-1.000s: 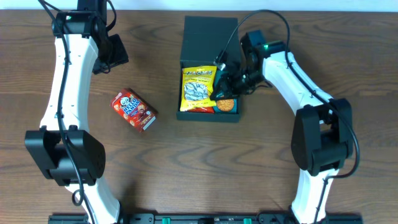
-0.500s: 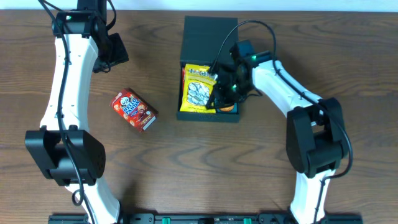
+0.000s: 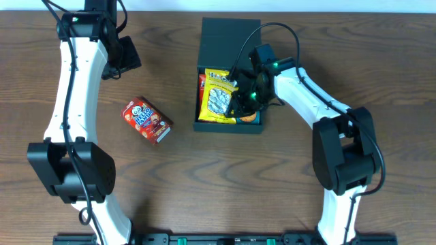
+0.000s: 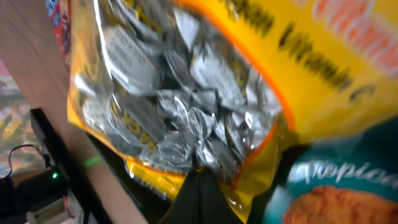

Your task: Pack container

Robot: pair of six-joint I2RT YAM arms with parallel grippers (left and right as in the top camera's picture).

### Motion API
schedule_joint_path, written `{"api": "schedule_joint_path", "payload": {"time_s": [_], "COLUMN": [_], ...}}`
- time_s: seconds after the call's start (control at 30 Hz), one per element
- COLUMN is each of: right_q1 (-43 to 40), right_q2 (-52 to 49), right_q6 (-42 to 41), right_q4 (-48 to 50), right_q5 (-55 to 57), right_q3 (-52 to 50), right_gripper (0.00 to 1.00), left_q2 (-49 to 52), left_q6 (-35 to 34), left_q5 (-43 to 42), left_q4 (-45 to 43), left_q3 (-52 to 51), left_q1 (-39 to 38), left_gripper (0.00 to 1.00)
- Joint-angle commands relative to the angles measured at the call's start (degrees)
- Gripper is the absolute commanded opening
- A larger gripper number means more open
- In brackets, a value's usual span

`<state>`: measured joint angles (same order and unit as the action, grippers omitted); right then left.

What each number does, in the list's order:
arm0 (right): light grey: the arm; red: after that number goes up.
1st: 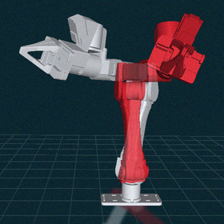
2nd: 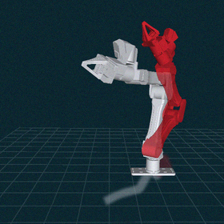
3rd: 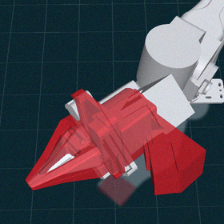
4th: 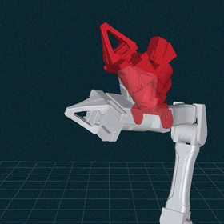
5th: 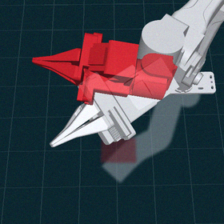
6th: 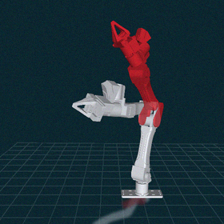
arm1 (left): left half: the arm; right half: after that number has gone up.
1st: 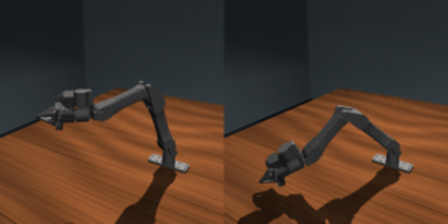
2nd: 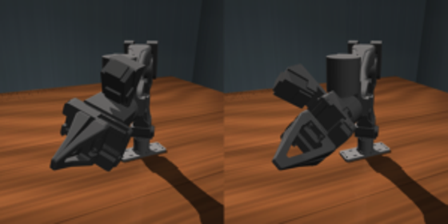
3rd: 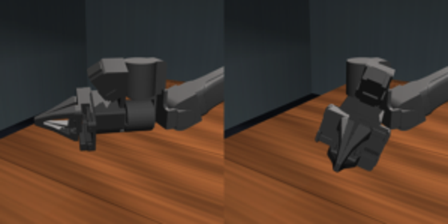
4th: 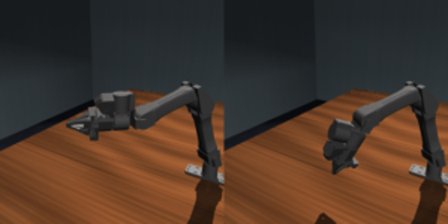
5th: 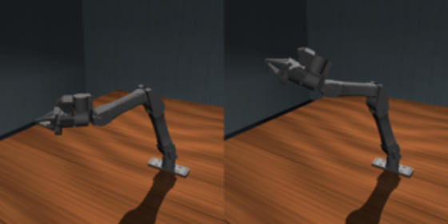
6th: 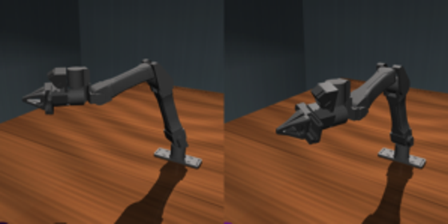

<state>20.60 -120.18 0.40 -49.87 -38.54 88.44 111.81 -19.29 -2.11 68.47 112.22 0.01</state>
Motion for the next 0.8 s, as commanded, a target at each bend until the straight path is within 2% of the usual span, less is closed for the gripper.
{"api": "schedule_joint_path", "payload": {"time_s": [0.0,0.3,0.47,0.6,0.77], "right_q1": [0.33,-0.85,-2.16,-2.1,-1.36], "right_q2": [0.07,1.73,1.77,1.38,-0.17], "right_q6": [-0.57,4.85,5.44,5.42,4.31], "right_q4": [0.83,-3.65,-0.46,0.52,4.66], "right_q5": [1.9,-5.88,-5.55,0.98,1.99], "right_q3": [1.18,7.15,9.31,9.31,9.31], "right_gripper": [0.01,0.01,0.01,0.01,0.01], "left_q2": [0.15,0.15,0.15,0.15,0.15], "left_q6": [0.0,0.0,-0.02,-0.04,-0.46], "left_q5": [1.07,1.07,1.05,1.03,1.03], "left_q4": [-0.11,-0.09,-0.07,-0.07,-0.13], "left_q3": [0.44,0.44,0.44,0.44,0.44], "left_q1": [0.39,0.39,0.39,0.39,0.39], "left_gripper": [0.52,0.52,0.52,0.52,0.52]}}
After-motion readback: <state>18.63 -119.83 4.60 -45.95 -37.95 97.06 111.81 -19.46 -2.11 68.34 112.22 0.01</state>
